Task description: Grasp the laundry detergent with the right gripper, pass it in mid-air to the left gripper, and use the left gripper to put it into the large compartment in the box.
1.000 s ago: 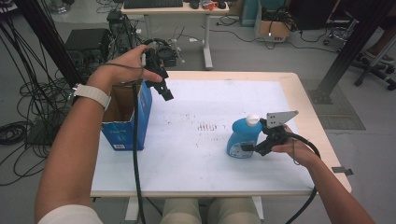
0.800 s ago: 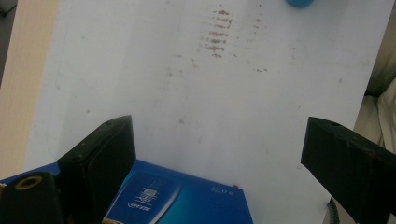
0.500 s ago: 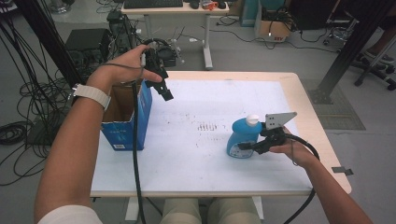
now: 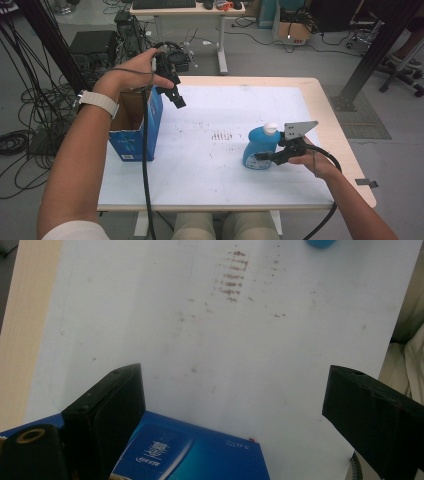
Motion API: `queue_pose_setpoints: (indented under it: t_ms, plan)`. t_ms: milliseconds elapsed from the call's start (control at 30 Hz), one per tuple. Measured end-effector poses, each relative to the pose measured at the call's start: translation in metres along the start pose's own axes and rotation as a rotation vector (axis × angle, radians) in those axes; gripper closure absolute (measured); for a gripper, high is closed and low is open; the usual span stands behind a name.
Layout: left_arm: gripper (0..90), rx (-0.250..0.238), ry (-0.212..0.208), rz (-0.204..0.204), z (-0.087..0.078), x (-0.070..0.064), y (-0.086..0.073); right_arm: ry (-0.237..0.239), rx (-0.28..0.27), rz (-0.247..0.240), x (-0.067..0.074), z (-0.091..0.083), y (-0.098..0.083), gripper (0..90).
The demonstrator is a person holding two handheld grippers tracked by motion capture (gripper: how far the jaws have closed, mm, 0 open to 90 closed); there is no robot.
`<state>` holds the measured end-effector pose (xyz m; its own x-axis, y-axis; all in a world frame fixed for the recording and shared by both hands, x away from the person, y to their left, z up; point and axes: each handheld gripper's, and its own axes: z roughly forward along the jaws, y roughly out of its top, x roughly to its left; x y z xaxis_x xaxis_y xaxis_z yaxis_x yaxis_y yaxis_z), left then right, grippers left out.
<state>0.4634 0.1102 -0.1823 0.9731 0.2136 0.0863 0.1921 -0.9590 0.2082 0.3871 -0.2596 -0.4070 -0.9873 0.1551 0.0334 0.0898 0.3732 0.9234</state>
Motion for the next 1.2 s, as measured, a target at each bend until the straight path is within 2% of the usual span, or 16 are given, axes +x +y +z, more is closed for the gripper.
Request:
queue_pose_setpoints:
  t_ms: [533, 667, 767, 1100, 1167, 1200]
  plan:
    - [10.3, 0.0, -0.004, -0.004, -0.0002, 0.0005, 0.0005, 0.006, 0.006, -0.004, 0.0007, -0.0006, 0.0002, 43.1]
    - [10.4, 0.0, -0.006, -0.005, -0.0004, 0.0004, 0.0004, -0.003, -0.015, 0.001, 0.0009, 0.0001, -0.0006, 43.0]
    - [10.3, 0.003, -0.008, -0.009, -0.0003, 0.0009, -0.0003, 0.008, 0.002, -0.004, 0.0, -0.0005, 0.0, 43.0]
    - [10.3, 0.0, -0.007, -0.01, -0.0009, 0.0004, -0.0004, 0.005, 0.005, -0.004, 0.0005, -0.0008, 0.0, 42.8]
    - [10.3, 0.001, -0.007, -0.008, -0.0013, 0.0004, -0.0003, 0.004, 0.002, -0.006, 0.0001, -0.0006, -0.0001, 42.8]
    - [10.3, 0.001, -0.008, -0.01, -0.0012, 0.0003, -0.0003, -0.003, -0.018, 0.001, 0.0007, 0.0003, -0.0008, 42.8]
